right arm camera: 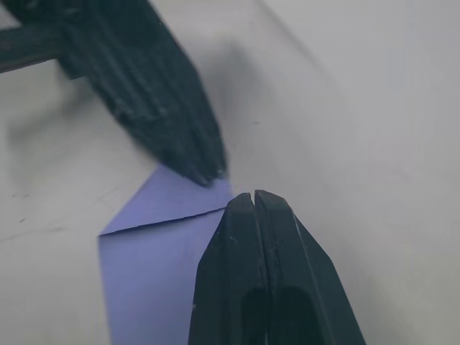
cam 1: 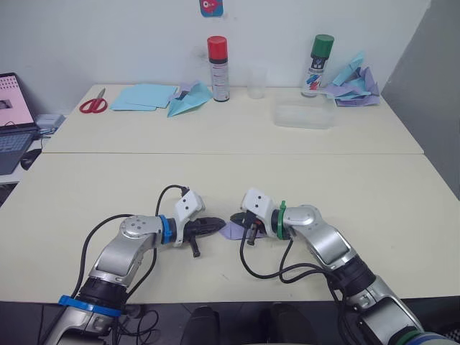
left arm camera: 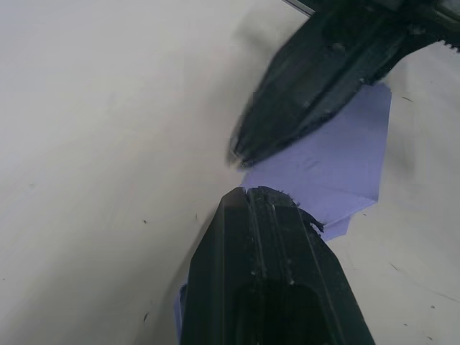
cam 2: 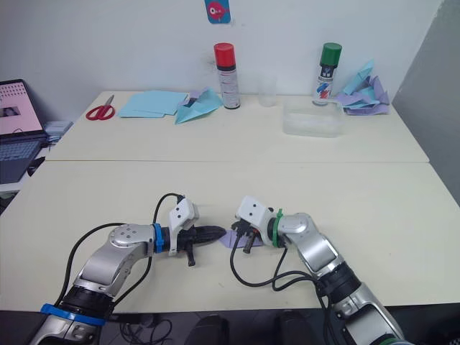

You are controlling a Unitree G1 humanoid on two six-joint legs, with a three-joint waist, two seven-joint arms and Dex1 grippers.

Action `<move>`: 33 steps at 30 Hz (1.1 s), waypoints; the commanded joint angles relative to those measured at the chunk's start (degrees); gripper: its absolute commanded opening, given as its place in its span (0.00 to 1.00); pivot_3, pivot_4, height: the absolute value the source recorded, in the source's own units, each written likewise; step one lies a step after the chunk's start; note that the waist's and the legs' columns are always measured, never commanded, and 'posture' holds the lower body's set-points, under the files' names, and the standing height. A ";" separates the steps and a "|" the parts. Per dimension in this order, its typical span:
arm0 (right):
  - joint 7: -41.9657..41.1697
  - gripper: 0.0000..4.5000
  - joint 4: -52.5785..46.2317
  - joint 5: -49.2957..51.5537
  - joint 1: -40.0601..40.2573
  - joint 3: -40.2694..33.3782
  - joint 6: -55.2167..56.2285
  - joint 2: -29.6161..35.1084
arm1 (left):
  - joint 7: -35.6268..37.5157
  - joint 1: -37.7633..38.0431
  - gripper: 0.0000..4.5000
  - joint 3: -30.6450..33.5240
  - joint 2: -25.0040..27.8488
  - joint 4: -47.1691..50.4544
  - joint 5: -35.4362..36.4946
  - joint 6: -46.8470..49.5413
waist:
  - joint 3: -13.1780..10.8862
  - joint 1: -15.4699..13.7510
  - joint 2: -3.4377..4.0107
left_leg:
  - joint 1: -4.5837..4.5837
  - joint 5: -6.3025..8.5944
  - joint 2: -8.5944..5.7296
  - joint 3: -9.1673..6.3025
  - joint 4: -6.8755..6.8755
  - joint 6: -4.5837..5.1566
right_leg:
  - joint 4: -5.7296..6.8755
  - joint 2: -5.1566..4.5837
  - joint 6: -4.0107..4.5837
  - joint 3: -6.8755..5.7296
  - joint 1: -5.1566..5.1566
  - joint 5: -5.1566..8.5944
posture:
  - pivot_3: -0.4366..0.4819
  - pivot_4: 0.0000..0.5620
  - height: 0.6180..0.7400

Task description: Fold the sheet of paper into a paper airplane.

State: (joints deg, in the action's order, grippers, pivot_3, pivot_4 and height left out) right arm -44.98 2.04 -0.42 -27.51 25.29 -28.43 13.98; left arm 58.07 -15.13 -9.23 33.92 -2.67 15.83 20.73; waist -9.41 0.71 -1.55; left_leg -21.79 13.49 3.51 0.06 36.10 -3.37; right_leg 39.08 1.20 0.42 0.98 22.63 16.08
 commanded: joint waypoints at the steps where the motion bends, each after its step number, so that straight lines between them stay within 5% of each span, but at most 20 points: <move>1: -0.77 0.00 -1.86 0.17 0.68 -0.24 -1.39 1.61 | -2.11 0.31 0.00 -1.28 -0.05 -3.73 -3.22 0.86 | 0.00 -0.03 0.00 | 0.00 0.00 -0.01 0.00 0.00 0.00 | -0.01 0.00 0.00 0.00 -0.01 0.00 | 0.48 0.27 1.00; 20: -0.45 0.00 -2.72 -1.21 4.72 -0.02 -3.84 7.01 | -2.23 0.25 0.00 -1.86 -0.15 -4.35 -3.76 -0.03 | 0.26 -0.11 0.23 | 0.02 0.00 0.00 -0.01 -0.03 0.00 | -0.09 0.02 0.01 0.01 -0.04 0.02 | 0.48 0.27 1.00; 33: -2.39 0.00 -7.80 -1.37 11.42 -2.15 -1.46 17.41 | -2.78 1.07 0.00 -3.38 -0.56 -3.81 -3.85 -0.34 | 0.62 -0.19 0.26 | 0.07 0.01 -0.08 0.03 -0.05 -0.01 | -0.27 -0.22 0.21 0.00 -0.16 0.16 | 0.48 0.27 1.00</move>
State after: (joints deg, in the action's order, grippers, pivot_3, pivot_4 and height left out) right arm -47.38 -9.55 -0.25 -18.66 23.65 -27.44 28.61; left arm 56.28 -15.89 -10.94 32.93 -4.15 15.04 19.30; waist -8.79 0.52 -1.29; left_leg -21.68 13.50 3.43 0.06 36.05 -3.37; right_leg 38.79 0.95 0.65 0.96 22.41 16.25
